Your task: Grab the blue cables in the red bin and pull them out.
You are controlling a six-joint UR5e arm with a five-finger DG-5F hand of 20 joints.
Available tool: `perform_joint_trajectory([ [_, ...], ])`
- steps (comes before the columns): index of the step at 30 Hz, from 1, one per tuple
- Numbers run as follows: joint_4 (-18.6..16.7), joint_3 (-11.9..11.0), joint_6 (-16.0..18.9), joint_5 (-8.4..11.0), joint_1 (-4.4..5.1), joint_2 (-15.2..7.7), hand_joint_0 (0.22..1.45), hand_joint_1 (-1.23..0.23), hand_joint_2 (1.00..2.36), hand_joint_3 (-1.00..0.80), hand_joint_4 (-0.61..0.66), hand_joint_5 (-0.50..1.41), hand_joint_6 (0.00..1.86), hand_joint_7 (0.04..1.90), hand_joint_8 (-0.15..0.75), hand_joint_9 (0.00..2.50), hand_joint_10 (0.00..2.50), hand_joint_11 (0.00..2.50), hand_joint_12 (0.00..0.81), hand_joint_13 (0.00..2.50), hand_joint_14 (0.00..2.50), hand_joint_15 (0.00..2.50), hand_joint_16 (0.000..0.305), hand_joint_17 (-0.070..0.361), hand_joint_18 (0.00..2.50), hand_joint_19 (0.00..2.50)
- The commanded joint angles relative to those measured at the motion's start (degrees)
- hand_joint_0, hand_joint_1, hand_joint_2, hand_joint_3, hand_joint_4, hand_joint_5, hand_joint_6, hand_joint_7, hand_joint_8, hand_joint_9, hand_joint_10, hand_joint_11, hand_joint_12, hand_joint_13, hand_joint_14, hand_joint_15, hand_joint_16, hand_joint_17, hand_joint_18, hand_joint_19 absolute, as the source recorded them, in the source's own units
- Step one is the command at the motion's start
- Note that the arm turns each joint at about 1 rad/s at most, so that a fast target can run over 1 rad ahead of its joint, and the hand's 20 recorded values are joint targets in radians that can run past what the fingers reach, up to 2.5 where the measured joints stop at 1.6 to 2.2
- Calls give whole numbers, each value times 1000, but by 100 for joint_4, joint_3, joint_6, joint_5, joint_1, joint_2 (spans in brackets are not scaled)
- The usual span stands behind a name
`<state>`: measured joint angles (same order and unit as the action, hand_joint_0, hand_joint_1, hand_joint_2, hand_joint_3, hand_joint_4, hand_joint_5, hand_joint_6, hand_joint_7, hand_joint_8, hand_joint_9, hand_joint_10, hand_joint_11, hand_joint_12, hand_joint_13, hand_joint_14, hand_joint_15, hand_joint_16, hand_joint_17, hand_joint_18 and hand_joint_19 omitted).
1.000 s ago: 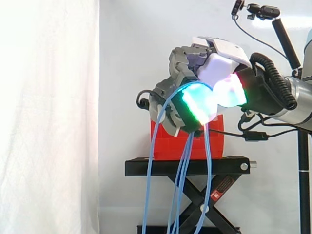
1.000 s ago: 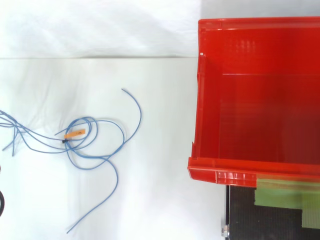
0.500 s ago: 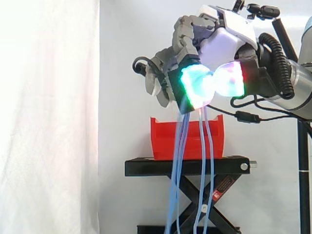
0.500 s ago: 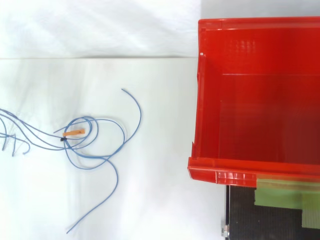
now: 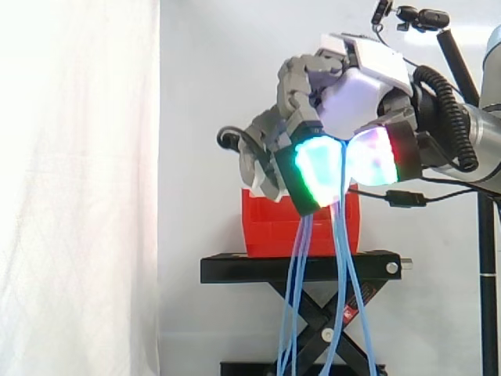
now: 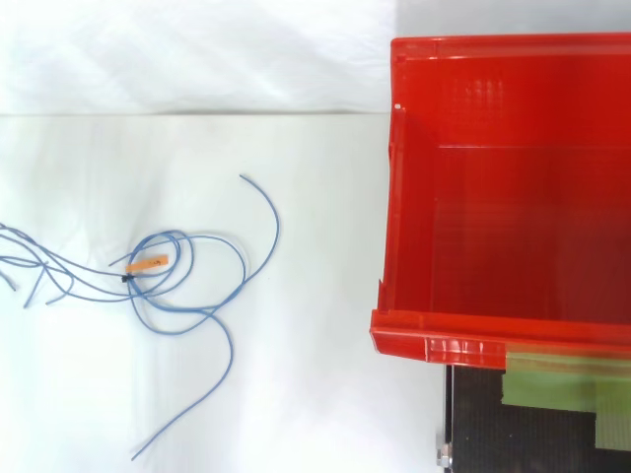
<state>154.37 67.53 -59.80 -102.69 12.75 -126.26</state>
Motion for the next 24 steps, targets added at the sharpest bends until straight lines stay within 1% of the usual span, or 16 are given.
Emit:
perform_joint_trajectory([
  [1, 331, 6, 447, 346, 26, -4, 986, -925, 1001, -965, 9, 446, 1548, 395, 194, 747, 20, 837, 311, 945, 810, 1547, 43, 97, 797, 1081],
  [2, 331, 6, 447, 346, 26, -4, 986, -924, 1001, -965, 8, 446, 1547, 397, 194, 746, 19, 847, 316, 946, 814, 1543, 43, 97, 798, 1082],
  [3, 436, 15, 597, 434, 26, -4, 985, -925, 1001, -962, 8, 446, 1547, 398, 194, 748, 17, 849, 316, 943, 822, 1537, 43, 97, 797, 1081],
  [7, 884, 41, 1476, 918, 79, -4, 985, -925, 1001, -961, 11, 449, 1545, 400, 194, 749, 20, 849, 318, 941, 835, 1543, 43, 97, 798, 1083],
  [11, 1192, 41, 2038, 1164, 114, -4, 985, -925, 1001, -963, 13, 451, 1544, 394, 193, 747, 20, 849, 312, 937, 849, 1540, 43, 97, 797, 1083],
  [12, 1315, 41, 2276, 1243, 132, -4, 984, -925, 1001, -961, 14, 450, 1542, 403, 194, 747, 17, 859, 314, 937, 849, 1548, 43, 97, 796, 1081],
  [13, 1315, 41, 2276, 1243, 132, -4, 984, -924, 1001, -959, 13, 452, 1544, 395, 194, 747, 20, 857, 313, 936, 848, 1559, 43, 96, 797, 1083],
  [14, 1500, 41, 2654, 1375, 158, -4, 984, -924, 1001, -964, 13, 452, 1544, 395, 196, 747, 19, 858, 318, 937, 849, 1558, 43, 97, 797, 1081],
  [15, 1500, 41, 2654, 1375, 158, -4, 984, -924, 1002, -960, 12, 453, 1543, 396, 195, 748, 19, 857, 311, 935, 848, 1555, 43, 96, 797, 1083],
  [16, 1632, 41, 2979, 1454, 175, -4, 984, -925, 1001, -960, 13, 453, 1544, 395, 195, 748, 21, 867, 313, 935, 848, 1558, 43, 96, 797, 1084],
  [18, 1755, 41, 3251, 1506, 184, -4, 984, -924, 1001, -960, 13, 453, 1543, 396, 194, 748, 19, 859, 313, 934, 853, 1554, 43, 97, 797, 1083],
  [19, 1895, 41, 3594, 1533, 202, -4, 983, -925, 1002, -963, 12, 453, 1542, 397, 196, 747, 20, 867, 313, 934, 853, 1553, 43, 96, 796, 1082],
  [20, 1974, 41, 3814, 1550, 211, -4, 983, -924, 1001, -967, 15, 453, 1542, 397, 197, 746, 19, 875, 315, 933, 853, 1561, 43, 96, 797, 1083],
  [21, 2009, 41, 3928, 1550, 219, -4, 982, -924, 1001, -961, 16, 453, 1543, 395, 195, 746, 20, 877, 316, 933, 855, 1554, 43, 96, 797, 1084],
  [22, 2106, 41, 4192, 1559, 228, -4, 982, -923, 1001, -966, 16, 453, 1542, 396, 194, 747, 20, 879, 320, 932, 859, 1563, 43, 96, 797, 1083],
  [24, 2150, 41, 4297, 1559, 237, -4, 981, -923, 1001, -968, 22, 453, 1542, 396, 195, 748, 21, 877, 315, 930, 871, 1542, 43, 96, 796, 1084],
])
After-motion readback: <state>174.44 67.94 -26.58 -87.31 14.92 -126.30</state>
